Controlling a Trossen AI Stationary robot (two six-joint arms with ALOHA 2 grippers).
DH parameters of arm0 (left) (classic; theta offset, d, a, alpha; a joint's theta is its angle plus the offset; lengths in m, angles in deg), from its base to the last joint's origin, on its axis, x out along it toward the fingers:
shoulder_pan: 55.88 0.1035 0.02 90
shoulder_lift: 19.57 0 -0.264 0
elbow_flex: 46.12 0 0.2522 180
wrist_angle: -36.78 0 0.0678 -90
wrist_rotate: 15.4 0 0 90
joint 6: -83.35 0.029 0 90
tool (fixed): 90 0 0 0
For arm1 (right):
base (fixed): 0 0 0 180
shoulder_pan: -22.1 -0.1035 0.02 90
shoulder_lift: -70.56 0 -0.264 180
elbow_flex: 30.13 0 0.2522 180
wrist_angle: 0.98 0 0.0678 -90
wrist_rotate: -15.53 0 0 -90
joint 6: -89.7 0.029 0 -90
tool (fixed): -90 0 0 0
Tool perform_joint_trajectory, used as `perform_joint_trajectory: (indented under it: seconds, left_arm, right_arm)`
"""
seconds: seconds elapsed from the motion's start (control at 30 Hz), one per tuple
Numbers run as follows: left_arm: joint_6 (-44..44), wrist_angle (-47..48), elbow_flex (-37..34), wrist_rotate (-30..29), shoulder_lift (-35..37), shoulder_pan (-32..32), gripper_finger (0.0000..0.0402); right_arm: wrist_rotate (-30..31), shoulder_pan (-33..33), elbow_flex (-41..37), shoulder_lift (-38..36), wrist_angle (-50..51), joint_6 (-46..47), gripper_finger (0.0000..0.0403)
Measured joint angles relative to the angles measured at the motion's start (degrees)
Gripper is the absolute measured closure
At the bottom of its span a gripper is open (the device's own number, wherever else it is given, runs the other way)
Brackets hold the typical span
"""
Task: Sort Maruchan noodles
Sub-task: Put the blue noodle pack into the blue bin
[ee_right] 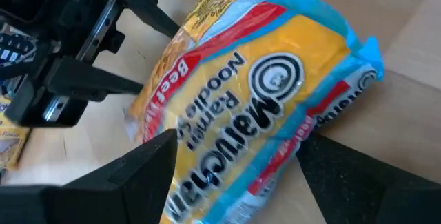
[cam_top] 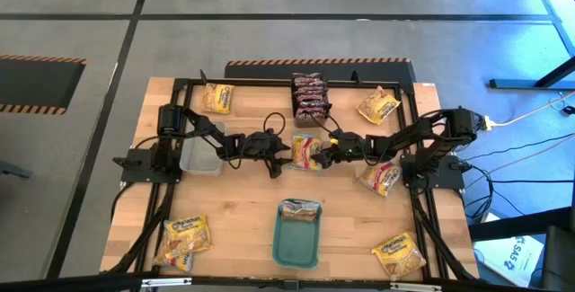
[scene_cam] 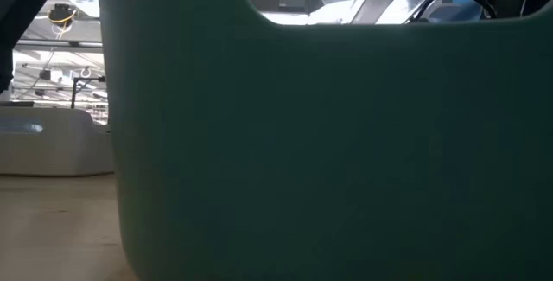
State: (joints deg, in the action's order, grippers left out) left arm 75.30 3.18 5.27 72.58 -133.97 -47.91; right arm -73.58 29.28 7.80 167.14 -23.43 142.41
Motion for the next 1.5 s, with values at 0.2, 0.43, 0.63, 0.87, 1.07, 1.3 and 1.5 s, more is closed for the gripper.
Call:
perform_joint_trajectory:
  seconds: [0.2, 0.43, 0.63, 0.87, 1.07, 1.3, 1.5]
  left_arm:
    - [-0.2, -1.7, 0.0, 1.4, -0.5, 0.0, 0.0178]
    - [-0.4, -2.0, 0.0, 1.6, -0.5, 0.0, 0.0178]
    - [-0.4, -2.7, 0.0, 1.5, -0.6, -0.4, 0.0178]
    - [-0.7, -5.1, -0.1, 2.2, -0.5, -1.7, 0.0178]
    - [-0.6, -5.6, -0.1, 2.0, -0.5, -1.8, 0.0178]
    - [-0.7, -0.3, 0.0, 1.8, 1.9, -2.3, 0.0178]
    - [-2.5, 11.0, -0.1, 1.2, 7.4, -4.2, 0.0178]
  right_arm:
    - [-0.5, 0.0, 3.5, 1.0, 1.5, -0.9, 0.0103]
    - [-1.2, 0.0, 6.4, 1.5, -0.3, -5.8, 0.0103]
    - [-2.5, 0.0, 8.3, 2.8, -3.5, -8.2, 0.0103]
    - [-3.5, -0.1, 9.7, 2.8, -2.8, -11.2, 0.014]
    - [-2.6, 0.0, 9.7, 2.8, -2.7, -13.9, 0.0221]
    - [-2.4, 0.0, 9.8, 2.3, -2.6, -18.7, 0.0303]
    - [-4.0, -0.1, 9.8, -1.3, 0.1, -23.5, 0.0313]
